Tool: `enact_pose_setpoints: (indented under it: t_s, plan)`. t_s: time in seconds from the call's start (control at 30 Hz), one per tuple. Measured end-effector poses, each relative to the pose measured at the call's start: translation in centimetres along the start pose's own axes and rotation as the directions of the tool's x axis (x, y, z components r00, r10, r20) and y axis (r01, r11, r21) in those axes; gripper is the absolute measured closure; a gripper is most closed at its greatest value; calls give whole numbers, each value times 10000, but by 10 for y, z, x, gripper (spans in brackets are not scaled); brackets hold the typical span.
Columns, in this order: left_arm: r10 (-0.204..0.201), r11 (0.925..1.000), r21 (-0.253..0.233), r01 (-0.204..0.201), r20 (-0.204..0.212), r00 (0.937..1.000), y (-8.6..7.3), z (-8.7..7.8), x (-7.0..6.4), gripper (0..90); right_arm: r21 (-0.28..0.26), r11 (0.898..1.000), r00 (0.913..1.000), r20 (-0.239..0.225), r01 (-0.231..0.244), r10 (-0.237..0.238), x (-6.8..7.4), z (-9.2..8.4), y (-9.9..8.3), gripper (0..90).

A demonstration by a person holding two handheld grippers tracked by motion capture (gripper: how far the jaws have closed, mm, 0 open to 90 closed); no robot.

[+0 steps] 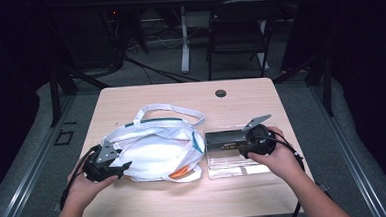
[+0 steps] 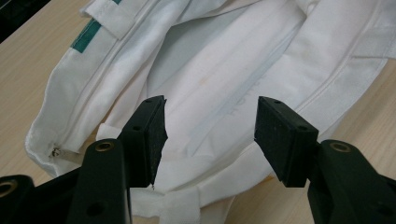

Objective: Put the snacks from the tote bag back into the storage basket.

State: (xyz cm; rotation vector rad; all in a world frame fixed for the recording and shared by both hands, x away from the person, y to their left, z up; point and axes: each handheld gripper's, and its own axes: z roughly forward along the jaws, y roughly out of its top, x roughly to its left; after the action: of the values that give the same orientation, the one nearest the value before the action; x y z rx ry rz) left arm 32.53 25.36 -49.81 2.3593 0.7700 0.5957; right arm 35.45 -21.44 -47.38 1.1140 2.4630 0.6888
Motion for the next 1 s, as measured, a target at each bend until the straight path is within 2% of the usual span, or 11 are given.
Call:
enact_pose_setpoints:
  t_s: [0.27,0.6,0.8,0.93,1.0]
  plan:
    - [-18,10000,-64,17,-10,10000,0,-1,-1,437,-221,9986,9982,-349,484,-492,21,-8,6,461]
    - [-43,10000,-76,42,-47,10000,0,-2,0,437,-575,9906,9881,-844,1239,-1285,53,-14,10,566]
    - [-4,10000,-94,4,-73,10000,1,-2,-1,438,-645,9829,9781,-1074,1723,-1785,70,-13,5,698]
    - [-18,9999,-125,17,-86,10000,0,-3,-1,438,-905,9815,9753,-1287,1688,-1796,79,-12,1,829]
    - [-15,9999,-123,14,-92,10000,1,-3,-1,437,-945,9787,9717,-1345,1825,-1942,83,-13,-2,898]
